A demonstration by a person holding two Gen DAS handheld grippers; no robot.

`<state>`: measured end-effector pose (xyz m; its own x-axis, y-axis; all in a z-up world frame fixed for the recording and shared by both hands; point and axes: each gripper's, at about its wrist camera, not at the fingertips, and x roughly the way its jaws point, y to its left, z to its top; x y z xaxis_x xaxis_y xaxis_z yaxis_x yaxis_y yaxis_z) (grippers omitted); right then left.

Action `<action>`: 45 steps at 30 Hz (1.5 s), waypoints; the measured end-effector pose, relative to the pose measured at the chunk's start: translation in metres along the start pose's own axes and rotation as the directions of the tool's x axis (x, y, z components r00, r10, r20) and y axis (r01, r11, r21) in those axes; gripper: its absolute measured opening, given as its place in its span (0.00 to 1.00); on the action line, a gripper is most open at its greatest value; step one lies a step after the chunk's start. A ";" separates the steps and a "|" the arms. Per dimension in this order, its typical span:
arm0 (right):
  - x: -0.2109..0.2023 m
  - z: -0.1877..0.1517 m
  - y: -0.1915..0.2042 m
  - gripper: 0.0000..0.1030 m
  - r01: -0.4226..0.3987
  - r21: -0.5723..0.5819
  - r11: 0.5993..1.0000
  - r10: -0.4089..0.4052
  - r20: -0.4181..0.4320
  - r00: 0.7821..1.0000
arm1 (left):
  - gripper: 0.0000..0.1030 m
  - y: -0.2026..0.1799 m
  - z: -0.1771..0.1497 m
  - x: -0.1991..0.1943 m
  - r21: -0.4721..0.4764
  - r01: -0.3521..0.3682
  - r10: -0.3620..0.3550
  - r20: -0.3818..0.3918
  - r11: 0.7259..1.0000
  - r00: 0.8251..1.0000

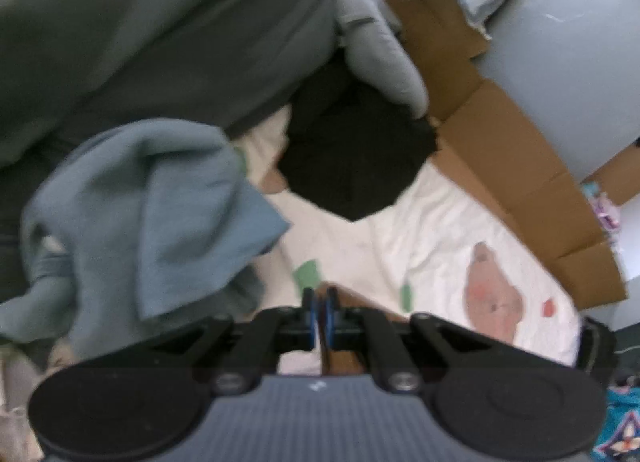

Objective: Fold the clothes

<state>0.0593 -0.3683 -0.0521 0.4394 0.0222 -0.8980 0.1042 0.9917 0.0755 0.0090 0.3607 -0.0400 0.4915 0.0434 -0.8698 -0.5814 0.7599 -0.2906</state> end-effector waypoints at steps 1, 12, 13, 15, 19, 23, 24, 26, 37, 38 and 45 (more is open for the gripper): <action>0.000 0.000 0.003 0.66 -0.015 0.001 1.000 0.015 0.001 1.000 | 0.20 0.001 -0.002 -0.004 -0.002 -0.015 0.015 0.003 1.000 1.000; 0.022 0.004 0.038 0.66 -0.131 -0.041 0.991 0.131 -0.007 0.991 | 0.71 -0.014 0.000 -0.032 0.046 -0.027 0.026 0.028 0.999 0.999; 0.029 0.004 0.043 0.66 -0.139 -0.053 0.989 0.139 -0.012 0.990 | 0.71 -0.017 0.001 -0.028 0.053 -0.021 0.019 0.028 0.998 0.999; 0.043 0.002 0.055 0.66 -0.153 -0.087 0.984 0.152 -0.019 0.988 | 0.71 -0.023 0.000 -0.018 0.065 -0.010 0.008 0.022 0.998 1.000; 0.075 -0.009 0.078 0.66 -0.167 -0.134 0.977 0.164 -0.033 0.986 | 0.71 -0.035 -0.003 0.010 0.096 0.005 -0.004 -0.011 0.995 1.000; 0.108 -0.026 0.101 0.66 -0.160 -0.212 0.964 0.154 -0.045 0.987 | 0.71 -0.041 -0.011 0.042 0.079 0.036 -0.032 -0.053 0.996 0.998; 0.116 -0.031 0.107 0.66 -0.157 -0.232 0.960 0.150 -0.049 0.987 | 0.71 -0.042 -0.013 0.051 0.072 0.045 -0.041 -0.063 0.996 0.997; 0.128 -0.039 0.115 0.66 -0.147 -0.264 0.953 0.138 -0.055 0.989 | 0.71 -0.045 -0.019 0.066 0.061 0.060 -0.055 -0.084 0.996 0.995; 0.171 -0.060 0.145 0.66 -0.108 -0.420 0.901 0.075 -0.095 0.993 | 0.71 -0.054 -0.059 0.120 0.048 0.074 -0.065 -0.165 0.996 0.984; 0.174 -0.061 0.145 0.66 -0.100 -0.429 0.898 0.064 -0.098 0.993 | 0.71 -0.054 -0.061 0.122 0.051 0.071 -0.062 -0.171 0.996 0.983; 0.182 -0.054 0.142 0.15 -0.045 -0.501 0.864 -0.004 -0.096 0.995 | 0.71 -0.052 -0.068 0.130 0.074 0.051 -0.037 -0.187 0.996 0.982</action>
<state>0.1057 -0.2168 -0.2283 0.3514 0.0302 -0.9357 -0.3764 0.9197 -0.1116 0.0593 0.2823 -0.1650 0.3822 -0.1067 -0.9179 -0.5059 0.8070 -0.3045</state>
